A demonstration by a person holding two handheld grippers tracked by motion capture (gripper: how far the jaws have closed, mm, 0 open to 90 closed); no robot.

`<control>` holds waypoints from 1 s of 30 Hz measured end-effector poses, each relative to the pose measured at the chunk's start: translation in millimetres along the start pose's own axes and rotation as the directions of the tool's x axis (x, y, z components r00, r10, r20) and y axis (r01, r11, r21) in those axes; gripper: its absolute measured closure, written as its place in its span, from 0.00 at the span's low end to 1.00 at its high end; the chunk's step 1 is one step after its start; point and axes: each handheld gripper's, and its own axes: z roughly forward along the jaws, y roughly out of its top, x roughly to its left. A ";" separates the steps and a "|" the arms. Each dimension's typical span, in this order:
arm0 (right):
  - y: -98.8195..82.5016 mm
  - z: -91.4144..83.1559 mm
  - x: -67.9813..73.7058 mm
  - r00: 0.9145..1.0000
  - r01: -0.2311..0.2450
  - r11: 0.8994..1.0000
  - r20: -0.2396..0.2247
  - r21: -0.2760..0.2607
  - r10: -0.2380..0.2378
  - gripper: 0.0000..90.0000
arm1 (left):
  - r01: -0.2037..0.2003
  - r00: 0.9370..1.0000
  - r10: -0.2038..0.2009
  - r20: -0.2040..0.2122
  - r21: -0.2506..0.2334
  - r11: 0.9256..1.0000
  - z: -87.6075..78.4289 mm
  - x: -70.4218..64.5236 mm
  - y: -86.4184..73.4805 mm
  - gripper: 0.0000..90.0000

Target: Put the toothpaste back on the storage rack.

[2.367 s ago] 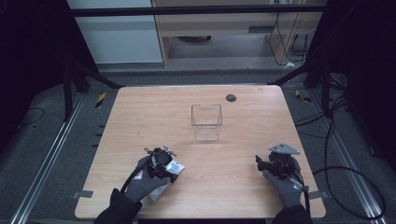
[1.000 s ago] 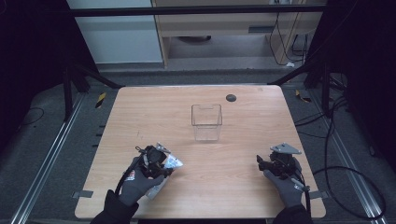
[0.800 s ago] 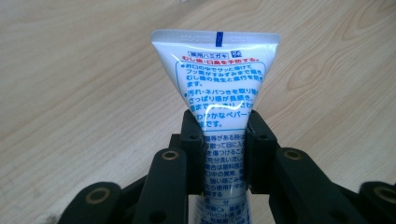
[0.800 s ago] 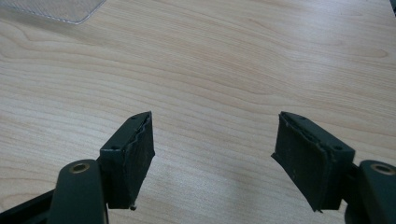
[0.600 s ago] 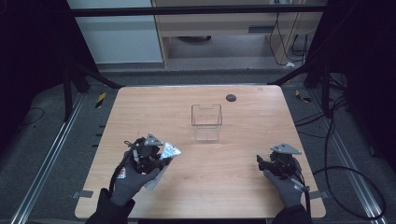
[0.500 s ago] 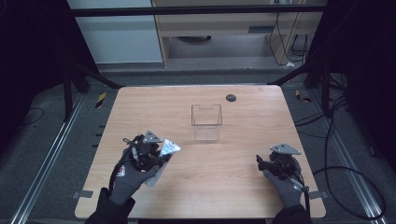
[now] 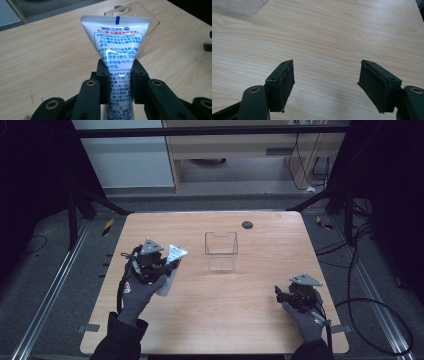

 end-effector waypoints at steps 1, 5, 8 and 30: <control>-0.1 0.1 -0.1 1.000 0.003 1.000 0.001 -0.001 -0.003 0.31 | 0.004 1.000 -0.004 -0.004 -0.012 1.000 0.8 1.2 2.0 0.80; 0.0 0.0 -0.5 1.000 0.003 1.000 0.003 -0.003 -0.003 0.31 | 0.015 1.000 -0.017 -0.023 -0.055 0.998 4.0 5.1 11.1 0.80; 0.1 -0.4 -0.9 1.000 -0.002 1.000 -0.001 -0.007 0.002 0.31 | 0.034 0.999 -0.036 -0.021 -0.090 0.995 8.6 6.9 18.4 0.80; -0.3 -0.4 -0.4 1.000 0.009 1.000 0.004 -0.021 -0.009 0.31 | 0.092 0.996 -0.093 0.004 -0.236 0.967 63.4 -11.6 71.0 0.80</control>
